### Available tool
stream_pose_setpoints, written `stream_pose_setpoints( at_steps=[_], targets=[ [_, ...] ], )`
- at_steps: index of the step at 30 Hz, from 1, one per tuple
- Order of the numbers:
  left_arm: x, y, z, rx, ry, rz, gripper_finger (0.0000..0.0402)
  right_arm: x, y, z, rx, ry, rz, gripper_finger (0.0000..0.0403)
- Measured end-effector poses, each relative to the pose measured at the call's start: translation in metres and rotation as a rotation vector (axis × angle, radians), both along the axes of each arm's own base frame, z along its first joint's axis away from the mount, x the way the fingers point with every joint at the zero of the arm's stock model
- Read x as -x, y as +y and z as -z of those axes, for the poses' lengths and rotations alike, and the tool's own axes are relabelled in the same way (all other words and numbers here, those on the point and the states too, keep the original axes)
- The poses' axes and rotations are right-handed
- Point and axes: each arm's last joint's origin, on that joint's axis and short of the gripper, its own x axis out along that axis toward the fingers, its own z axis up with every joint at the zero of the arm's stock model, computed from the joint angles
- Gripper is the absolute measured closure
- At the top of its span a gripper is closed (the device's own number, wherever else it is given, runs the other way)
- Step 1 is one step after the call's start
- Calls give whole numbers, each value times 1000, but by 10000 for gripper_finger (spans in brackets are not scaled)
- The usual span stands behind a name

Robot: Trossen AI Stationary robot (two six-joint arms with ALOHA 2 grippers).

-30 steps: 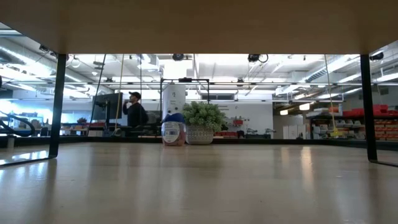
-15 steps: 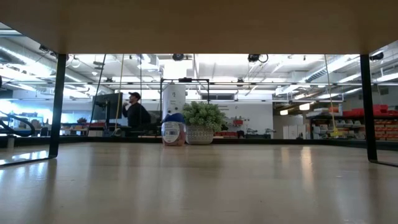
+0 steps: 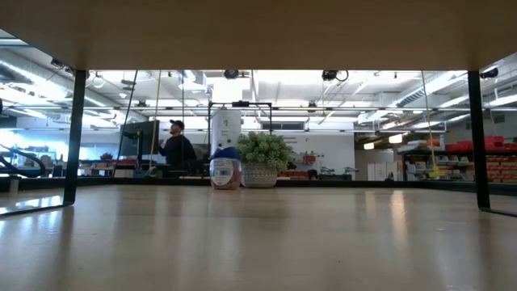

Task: Pick and place medicine bottles onto shelf by color
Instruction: Put the orange pill bottle on the shelf

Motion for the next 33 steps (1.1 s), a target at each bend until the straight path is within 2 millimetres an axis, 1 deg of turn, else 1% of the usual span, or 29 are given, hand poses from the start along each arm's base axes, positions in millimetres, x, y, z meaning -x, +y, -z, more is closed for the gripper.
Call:
stream_pose_setpoints(
  at_steps=[4,7,19,24,27,33],
  targets=[
    [0,0,0,0,0,0,230,0,0,14,-4,70,-8,178],
    [0,0,0,5,-3,-5,230,1,0,19,-15,99,4,178],
    [0,0,0,12,-9,-13,230,1,1,19,-15,100,7,169],
    [0,0,0,12,-10,-13,230,1,1,19,-20,102,46,165],
    [0,0,0,12,-9,-12,230,1,1,19,-21,102,58,151],
    [0,0,0,10,-8,-11,230,1,1,19,-26,104,98,108]
  ],
)
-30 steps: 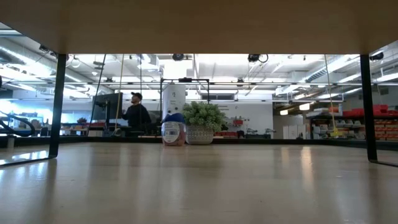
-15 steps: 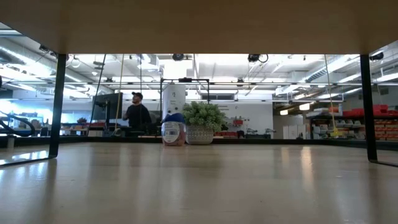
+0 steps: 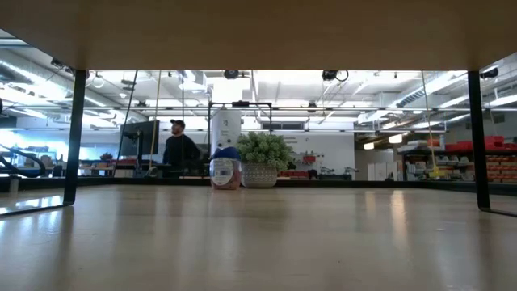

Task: Pick and place medicine bottles onto shelf by color
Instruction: Put the orange pill bottle on the shelf, then put the white pill bottle on the shelf

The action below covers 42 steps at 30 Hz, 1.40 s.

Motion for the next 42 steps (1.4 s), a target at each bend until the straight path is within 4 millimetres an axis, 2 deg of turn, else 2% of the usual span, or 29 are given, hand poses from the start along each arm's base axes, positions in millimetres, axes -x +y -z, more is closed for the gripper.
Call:
stream_pose_setpoints(
  at_steps=[5,14,18,23,31,37,42],
  targets=[
    [0,0,0,-2,1,1,230,2,-1,-5,-21,-3,50,87],
    [0,0,0,-11,8,12,230,4,-2,-37,-87,-118,143,84],
    [0,0,0,-11,9,12,230,5,1,-38,-104,-111,148,84],
    [0,0,0,-10,9,15,230,14,16,-37,-109,-97,140,84],
    [0,-1,0,11,13,34,230,37,25,-51,-110,-181,484,84],
    [0,-1,0,-1,23,50,230,42,32,-48,-151,-142,713,84],
    [0,-1,0,-1,29,64,230,38,27,-45,-146,-166,881,84]
  ],
)
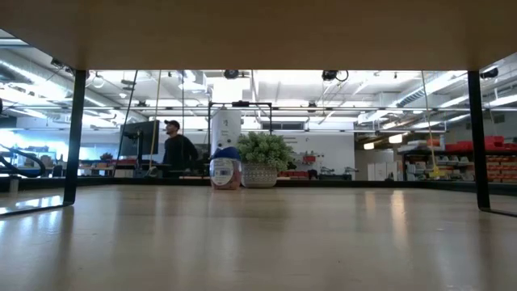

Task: Pick and place medicine bottles onto shelf by color
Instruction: Put the white pill bottle on the shelf

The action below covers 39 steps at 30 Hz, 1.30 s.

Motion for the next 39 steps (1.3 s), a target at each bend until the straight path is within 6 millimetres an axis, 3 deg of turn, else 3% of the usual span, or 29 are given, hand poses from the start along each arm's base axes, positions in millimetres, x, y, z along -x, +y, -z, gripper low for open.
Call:
stream_pose_setpoints(
  at_steps=[10,14,24,30,39],
  targets=[
    [0,-1,0,33,5,27,230,-21,-30,0,65,-9,-71,100],
    [0,-1,0,37,3,24,230,-26,-51,-4,111,-25,-141,117],
    [0,-1,1,69,-16,-11,230,10,-137,-24,208,-60,-270,124],
    [0,-1,0,90,-39,-54,230,43,-157,13,89,85,-269,124],
    [0,-1,0,113,-56,-83,230,80,-142,56,28,188,-287,109]
  ],
)
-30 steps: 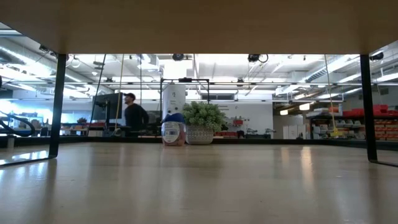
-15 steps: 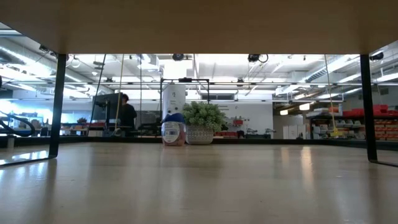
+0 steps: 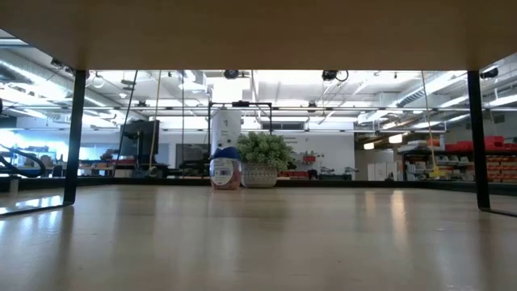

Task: Pick and place medicine bottles onto shelf by color
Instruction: Put the white pill bottle on the shelf

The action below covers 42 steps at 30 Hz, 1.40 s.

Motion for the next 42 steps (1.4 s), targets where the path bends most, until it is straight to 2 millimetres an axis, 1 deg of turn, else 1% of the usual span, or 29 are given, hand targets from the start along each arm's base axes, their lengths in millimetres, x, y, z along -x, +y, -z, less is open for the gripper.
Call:
stream_pose_setpoints(
  at_steps=[5,11,17,21,23,29,39,42],
  targets=[
    [0,0,0,0,0,0,230,14,14,21,-24,41,-46,90],
    [0,0,0,-17,10,16,230,23,36,41,-24,48,-208,83],
    [-4,0,2,-81,54,63,230,33,45,70,-20,140,-212,83],
    [-8,-1,3,-81,66,62,230,30,51,80,-53,86,-193,83],
    [-12,-2,5,-83,79,63,230,30,52,85,-39,78,-191,83],
    [-22,-4,10,-94,128,97,230,36,47,103,3,135,-195,83],
    [-21,-4,15,-89,200,108,230,34,46,105,59,84,-188,83],
    [-21,-4,16,-88,201,108,230,35,45,111,60,99,-172,83]
  ],
)
